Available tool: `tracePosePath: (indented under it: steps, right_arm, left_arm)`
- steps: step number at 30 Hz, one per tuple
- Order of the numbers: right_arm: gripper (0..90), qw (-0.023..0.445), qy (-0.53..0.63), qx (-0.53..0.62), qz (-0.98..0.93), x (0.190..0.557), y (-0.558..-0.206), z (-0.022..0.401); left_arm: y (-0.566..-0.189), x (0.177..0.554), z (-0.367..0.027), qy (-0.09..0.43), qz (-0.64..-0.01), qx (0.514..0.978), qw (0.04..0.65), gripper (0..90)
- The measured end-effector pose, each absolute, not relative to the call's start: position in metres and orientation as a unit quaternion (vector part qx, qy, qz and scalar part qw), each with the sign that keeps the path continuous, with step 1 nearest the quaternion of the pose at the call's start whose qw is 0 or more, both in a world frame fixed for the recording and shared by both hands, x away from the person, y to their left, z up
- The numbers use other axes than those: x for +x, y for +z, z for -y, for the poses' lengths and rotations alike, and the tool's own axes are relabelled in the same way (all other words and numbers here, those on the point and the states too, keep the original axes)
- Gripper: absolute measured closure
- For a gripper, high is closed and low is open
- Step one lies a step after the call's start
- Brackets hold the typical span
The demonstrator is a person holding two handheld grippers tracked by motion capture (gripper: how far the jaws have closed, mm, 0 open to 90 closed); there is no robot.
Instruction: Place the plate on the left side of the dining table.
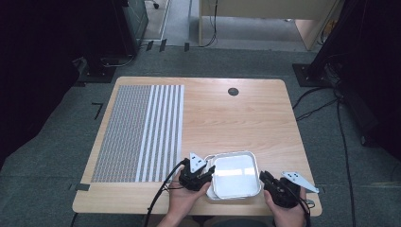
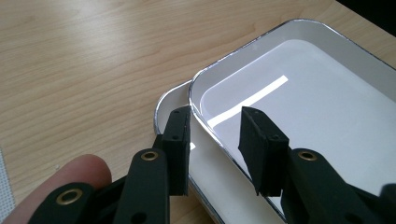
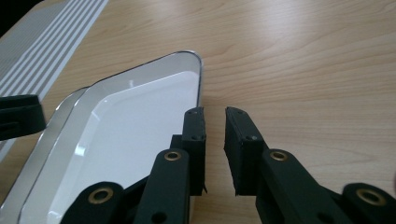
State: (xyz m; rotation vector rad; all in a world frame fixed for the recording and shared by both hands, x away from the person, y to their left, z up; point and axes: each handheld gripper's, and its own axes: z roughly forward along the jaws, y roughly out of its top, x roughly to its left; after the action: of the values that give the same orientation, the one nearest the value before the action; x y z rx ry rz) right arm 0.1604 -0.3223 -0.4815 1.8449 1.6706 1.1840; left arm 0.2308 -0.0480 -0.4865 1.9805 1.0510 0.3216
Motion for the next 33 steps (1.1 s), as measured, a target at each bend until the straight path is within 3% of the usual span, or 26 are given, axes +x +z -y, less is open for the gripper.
tracePosePath:
  steps: [10,17,27,33]
  right_arm:
    - [79.0,0.175,0.389,0.662,-0.617,0.164,-0.489,0.312]
    - [87.2,0.162,0.392,0.680,-0.598,0.163,-0.490,0.311]
    - [88.2,0.141,0.411,0.700,-0.567,0.164,-0.493,0.318]
    - [88.0,0.128,0.420,0.703,-0.560,0.165,-0.495,0.321]
  left_arm:
    - [-0.495,0.232,0.059,0.119,-0.420,0.803,0.405,62.8]
    - [-0.497,0.231,0.065,0.113,-0.417,0.810,0.396,61.7]
    - [-0.501,0.235,0.067,0.116,-0.419,0.813,0.387,59.3]
    - [-0.498,0.242,0.064,0.072,-0.439,0.804,0.394,62.0]
